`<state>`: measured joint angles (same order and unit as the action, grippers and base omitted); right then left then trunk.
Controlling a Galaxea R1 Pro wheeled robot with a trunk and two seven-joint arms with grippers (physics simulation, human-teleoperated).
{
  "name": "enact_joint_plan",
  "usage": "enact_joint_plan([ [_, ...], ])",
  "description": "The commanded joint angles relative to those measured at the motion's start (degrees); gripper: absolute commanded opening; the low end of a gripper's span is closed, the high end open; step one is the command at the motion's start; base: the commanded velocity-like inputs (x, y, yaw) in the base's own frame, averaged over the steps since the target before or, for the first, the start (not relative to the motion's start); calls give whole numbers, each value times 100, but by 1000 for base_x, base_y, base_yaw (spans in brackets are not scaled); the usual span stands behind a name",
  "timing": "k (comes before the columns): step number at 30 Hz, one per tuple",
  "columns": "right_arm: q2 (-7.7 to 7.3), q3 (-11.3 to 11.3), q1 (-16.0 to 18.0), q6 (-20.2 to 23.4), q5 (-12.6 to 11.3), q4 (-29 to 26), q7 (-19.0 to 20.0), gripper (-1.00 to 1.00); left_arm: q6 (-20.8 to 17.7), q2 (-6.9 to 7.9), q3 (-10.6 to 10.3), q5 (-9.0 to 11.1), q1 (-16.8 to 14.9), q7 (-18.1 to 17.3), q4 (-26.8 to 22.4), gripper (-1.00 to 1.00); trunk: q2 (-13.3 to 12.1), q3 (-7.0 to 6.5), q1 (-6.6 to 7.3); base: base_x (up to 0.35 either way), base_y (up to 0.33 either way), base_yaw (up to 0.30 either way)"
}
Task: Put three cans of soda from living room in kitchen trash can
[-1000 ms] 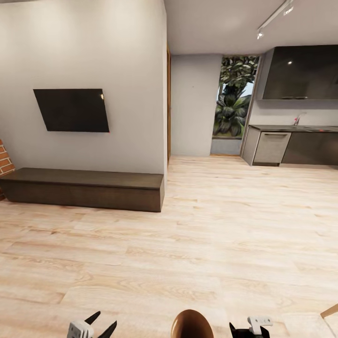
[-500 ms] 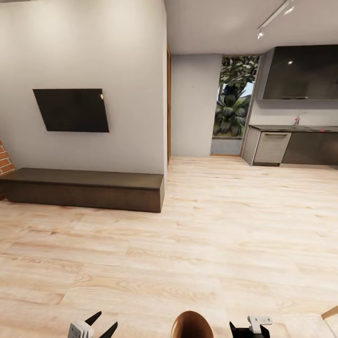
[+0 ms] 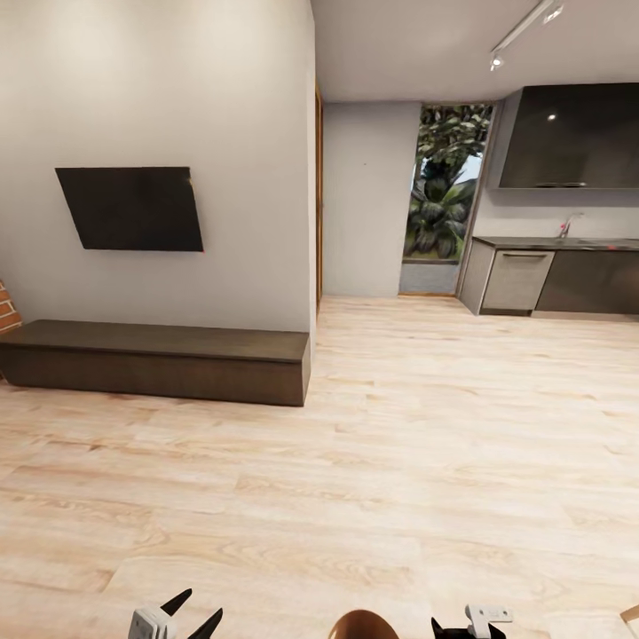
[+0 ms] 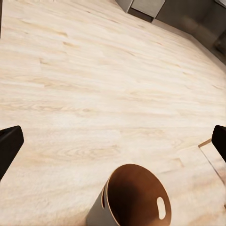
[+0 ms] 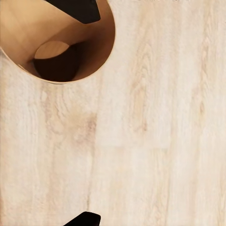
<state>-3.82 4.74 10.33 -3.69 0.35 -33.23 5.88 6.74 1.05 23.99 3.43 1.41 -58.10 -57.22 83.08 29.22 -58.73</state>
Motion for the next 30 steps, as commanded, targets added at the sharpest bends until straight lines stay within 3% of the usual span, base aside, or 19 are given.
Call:
enact_joint_plan([
  [1, 1, 0, 1, 0, 0, 2, 0, 100, 0, 0, 0, 0, 0, 0, 0, 100, 0, 0, 0, 18, 0, 0],
  [13, 4, 1, 4, 0, 0, 15, 1, 100, 2, 0, -8, -7, 0, -8, 0, 100, 0, 0, 0, 5, 0, 0],
  [30, 4, 1, 4, 0, 0, 18, 1, 100, 2, 0, -9, -8, 0, -8, 0, 100, 682, 383, -373, 0, 0, 0],
])
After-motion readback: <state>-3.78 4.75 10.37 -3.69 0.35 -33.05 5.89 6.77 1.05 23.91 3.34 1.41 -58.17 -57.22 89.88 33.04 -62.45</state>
